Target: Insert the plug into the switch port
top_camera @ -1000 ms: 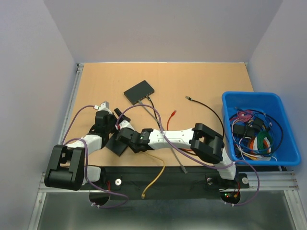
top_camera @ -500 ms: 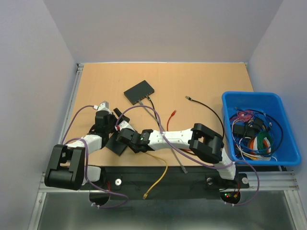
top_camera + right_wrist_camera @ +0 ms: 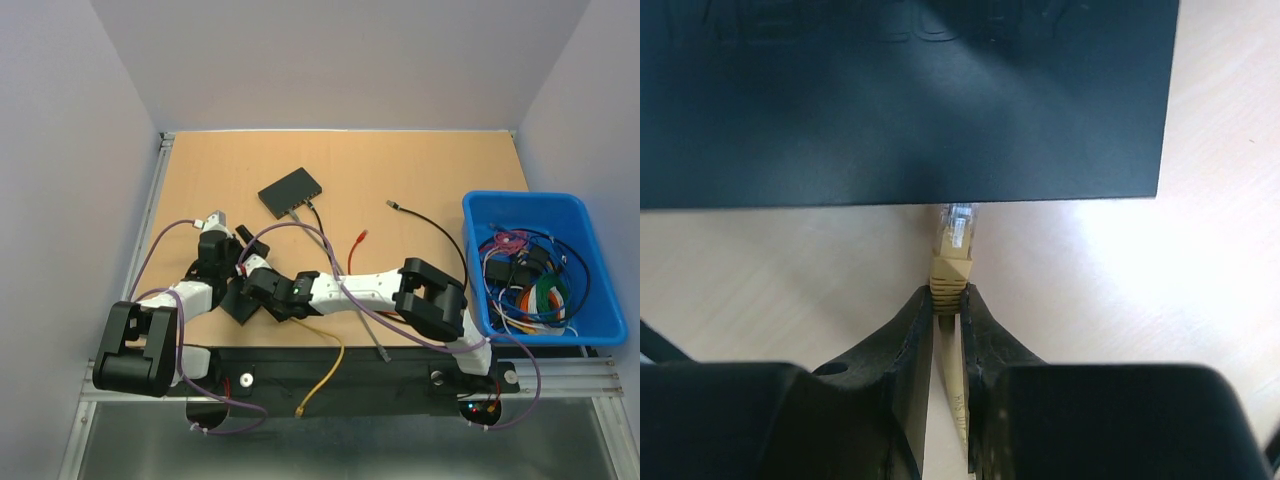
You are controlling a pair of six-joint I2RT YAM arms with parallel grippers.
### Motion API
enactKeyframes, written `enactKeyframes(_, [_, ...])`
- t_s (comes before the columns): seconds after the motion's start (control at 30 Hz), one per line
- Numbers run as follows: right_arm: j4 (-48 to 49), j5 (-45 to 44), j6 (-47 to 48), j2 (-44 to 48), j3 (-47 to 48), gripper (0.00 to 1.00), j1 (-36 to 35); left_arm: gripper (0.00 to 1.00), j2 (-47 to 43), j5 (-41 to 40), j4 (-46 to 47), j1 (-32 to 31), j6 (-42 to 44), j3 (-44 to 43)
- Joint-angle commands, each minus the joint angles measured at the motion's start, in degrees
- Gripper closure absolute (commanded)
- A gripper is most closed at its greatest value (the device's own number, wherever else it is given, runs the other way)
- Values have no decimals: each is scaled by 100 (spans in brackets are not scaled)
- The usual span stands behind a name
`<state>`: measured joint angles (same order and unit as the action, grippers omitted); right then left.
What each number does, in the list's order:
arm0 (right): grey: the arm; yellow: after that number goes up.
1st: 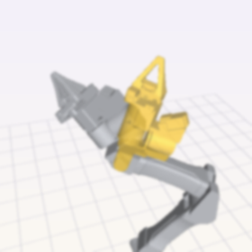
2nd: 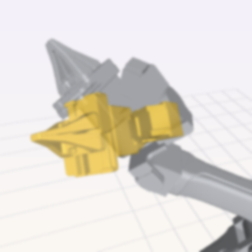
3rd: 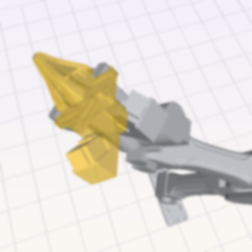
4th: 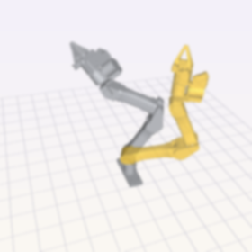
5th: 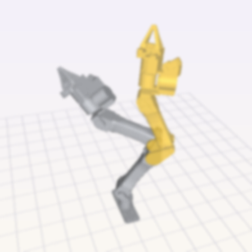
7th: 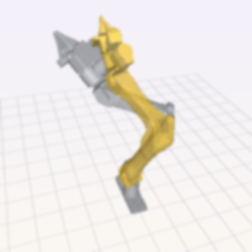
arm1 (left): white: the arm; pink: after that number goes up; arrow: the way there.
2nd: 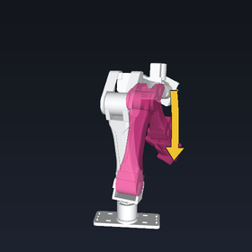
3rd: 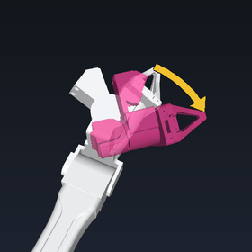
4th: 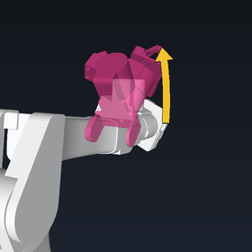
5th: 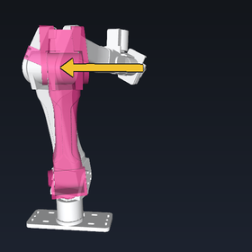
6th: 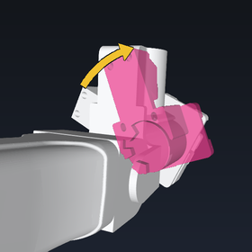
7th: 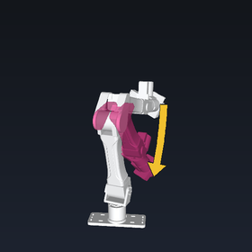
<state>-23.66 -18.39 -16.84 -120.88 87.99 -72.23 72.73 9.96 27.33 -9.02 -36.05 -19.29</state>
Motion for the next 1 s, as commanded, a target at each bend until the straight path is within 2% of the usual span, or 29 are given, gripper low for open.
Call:
enactKeyframes(0.0, [1663,20,172,267,184,99,-81,22,4,604,-369,-223,-262,154])
enactKeyframes(0.3, [1680,-823,199,241,254,100,-37,22,-31,665,-413,-223,-235,206])
enactKeyframes(0.47, [1645,-1017,-196,179,114,100,173,22,-118,674,-413,-232,-253,268])
enactKeyframes(0.6, [1610,-1061,-530,188,-26,100,349,22,-127,666,-413,-241,-262,277])
enactKeyframes(0.83, [1610,-1008,-540,126,-115,100,464,22,-83,639,-439,-241,-262,224])
enactKeyframes(0.97, [1619,-956,-496,65,-150,99,464,22,-250,307,-693,-241,-209,66])
